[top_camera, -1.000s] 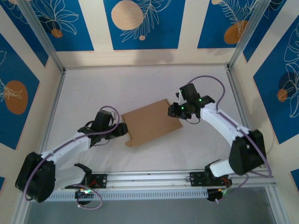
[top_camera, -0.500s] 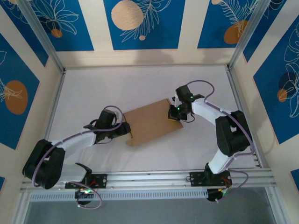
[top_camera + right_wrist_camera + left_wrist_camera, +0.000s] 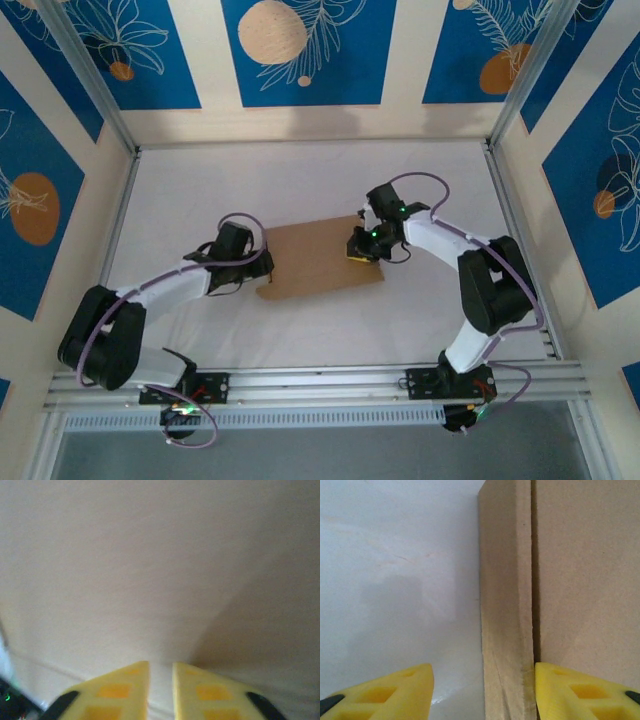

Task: Fold the paper box

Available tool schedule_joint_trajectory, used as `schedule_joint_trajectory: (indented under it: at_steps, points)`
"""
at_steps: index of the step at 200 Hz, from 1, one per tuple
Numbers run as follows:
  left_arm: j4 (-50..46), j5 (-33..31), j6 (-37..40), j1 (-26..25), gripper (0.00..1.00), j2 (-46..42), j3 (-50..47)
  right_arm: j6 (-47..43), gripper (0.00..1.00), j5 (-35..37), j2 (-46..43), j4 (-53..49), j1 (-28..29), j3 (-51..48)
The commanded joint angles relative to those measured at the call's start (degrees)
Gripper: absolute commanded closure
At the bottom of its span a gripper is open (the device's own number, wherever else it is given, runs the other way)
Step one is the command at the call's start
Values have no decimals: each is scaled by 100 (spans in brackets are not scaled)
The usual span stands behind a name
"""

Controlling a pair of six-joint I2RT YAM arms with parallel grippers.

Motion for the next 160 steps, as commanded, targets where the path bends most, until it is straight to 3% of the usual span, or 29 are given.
schedule_joint_trajectory:
  at_steps: [1,60,80,107,137,160]
  points:
    - [-575,-243,235,-41,45,151,159,-126,66,-369,-567,-328,-11,5]
    - [-600,-550,853,-26,46,94,298,-84,44,113,-511,-158,-1248,88]
    - [-554,-571,989,41,52,-37,207,39,32,-240,-217,143,-1489,2]
    - [-256,-87,1064,306,56,-141,-52,123,17,-910,2,631,-1563,-180]
    - [-223,40,1136,452,72,-217,-59,135,14,-1418,137,729,-1564,-228]
    - [-247,116,1187,537,77,-312,-24,247,14,-1627,137,836,-1565,-446]
